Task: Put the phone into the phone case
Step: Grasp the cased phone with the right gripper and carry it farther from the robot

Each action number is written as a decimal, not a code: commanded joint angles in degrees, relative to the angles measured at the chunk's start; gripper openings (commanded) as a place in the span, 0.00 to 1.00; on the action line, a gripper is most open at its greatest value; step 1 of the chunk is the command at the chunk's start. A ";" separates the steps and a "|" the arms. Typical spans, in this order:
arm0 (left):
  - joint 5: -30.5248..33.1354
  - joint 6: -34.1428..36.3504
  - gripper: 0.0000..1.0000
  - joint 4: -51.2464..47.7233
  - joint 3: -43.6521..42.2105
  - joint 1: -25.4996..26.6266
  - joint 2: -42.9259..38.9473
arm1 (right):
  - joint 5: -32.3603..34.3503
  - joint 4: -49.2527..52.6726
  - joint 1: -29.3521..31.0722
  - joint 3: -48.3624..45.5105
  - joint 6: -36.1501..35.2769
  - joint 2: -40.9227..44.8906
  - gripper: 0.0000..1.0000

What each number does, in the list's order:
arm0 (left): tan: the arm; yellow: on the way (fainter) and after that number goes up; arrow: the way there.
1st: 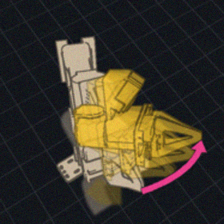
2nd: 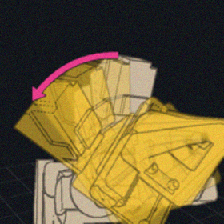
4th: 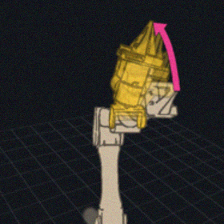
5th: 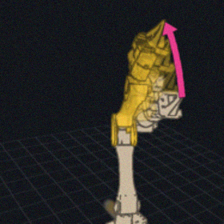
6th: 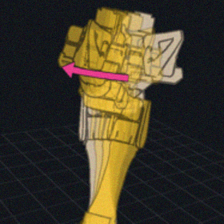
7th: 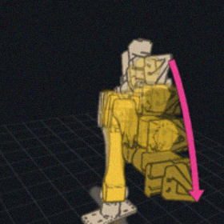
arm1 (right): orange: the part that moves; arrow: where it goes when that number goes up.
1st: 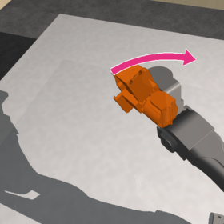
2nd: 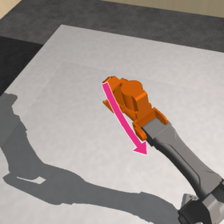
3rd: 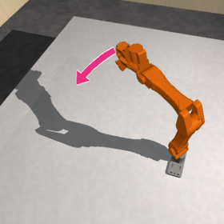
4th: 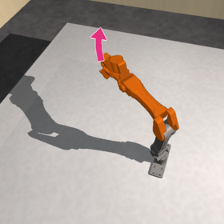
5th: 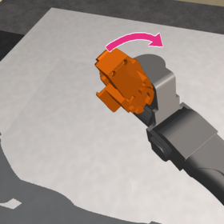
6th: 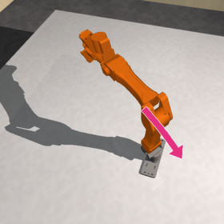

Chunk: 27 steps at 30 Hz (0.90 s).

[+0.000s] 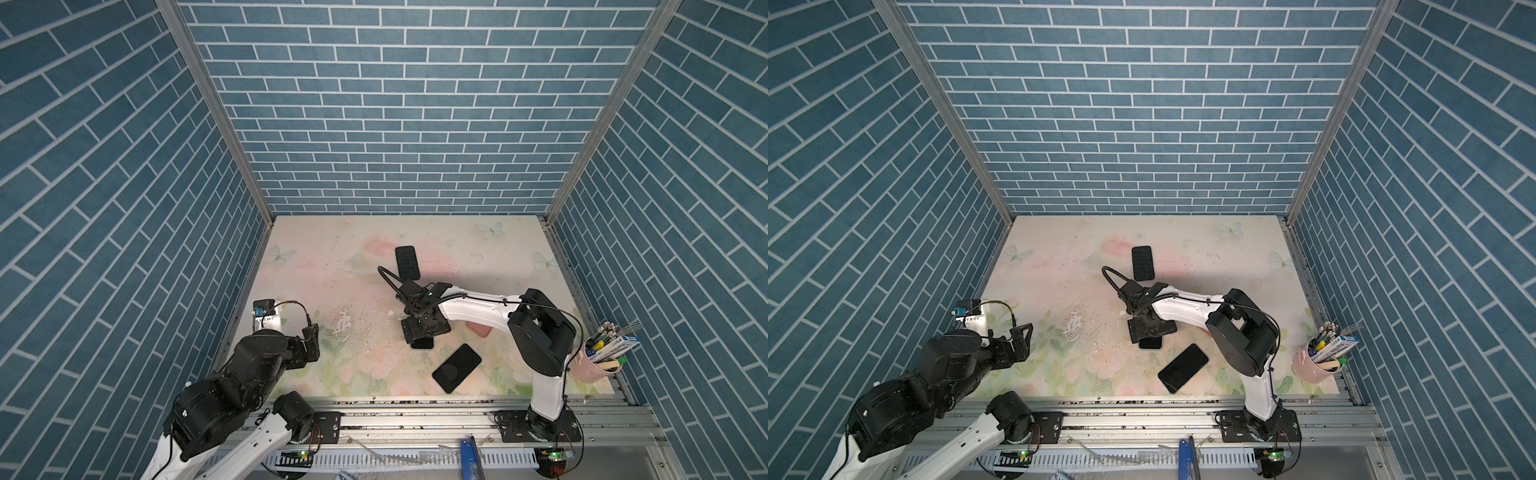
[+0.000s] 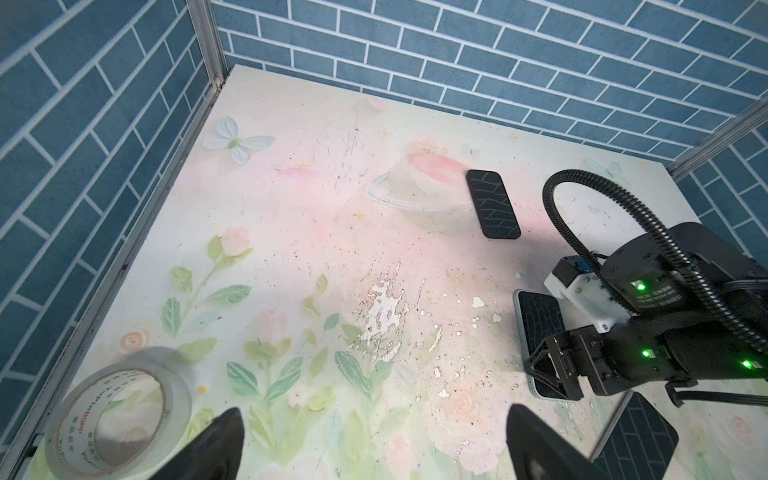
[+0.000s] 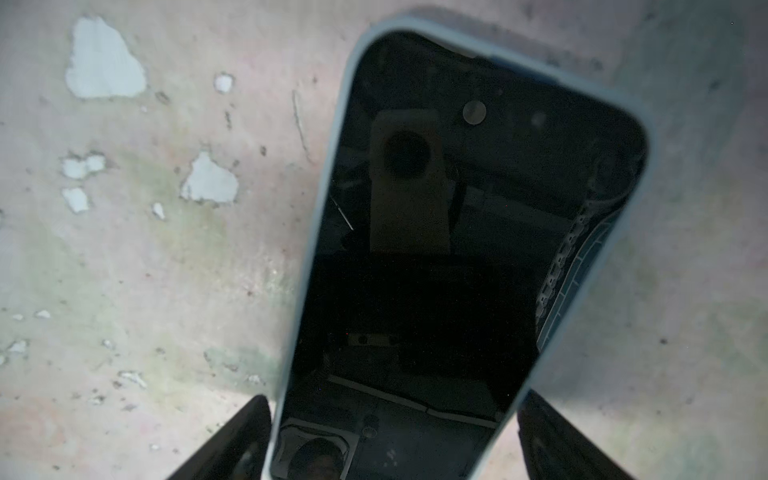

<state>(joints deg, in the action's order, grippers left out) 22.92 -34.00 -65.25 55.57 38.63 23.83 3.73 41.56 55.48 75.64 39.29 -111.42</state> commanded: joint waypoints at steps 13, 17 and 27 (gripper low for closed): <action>-0.59 0.87 1.00 0.48 -0.60 -0.40 0.18 | 0.64 3.49 -12.41 4.45 -1.32 -3.26 0.62; -0.75 1.02 0.99 0.72 -0.64 -0.40 0.29 | -4.05 4.55 -18.55 13.70 -11.47 -8.23 0.66; -1.24 1.17 1.00 0.68 -0.56 -0.58 0.12 | -1.43 15.22 -25.07 43.18 -19.34 -26.79 0.83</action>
<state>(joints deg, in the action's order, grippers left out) 21.80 -33.58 -64.82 55.51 38.48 24.08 1.91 51.44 30.94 115.83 22.98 -136.11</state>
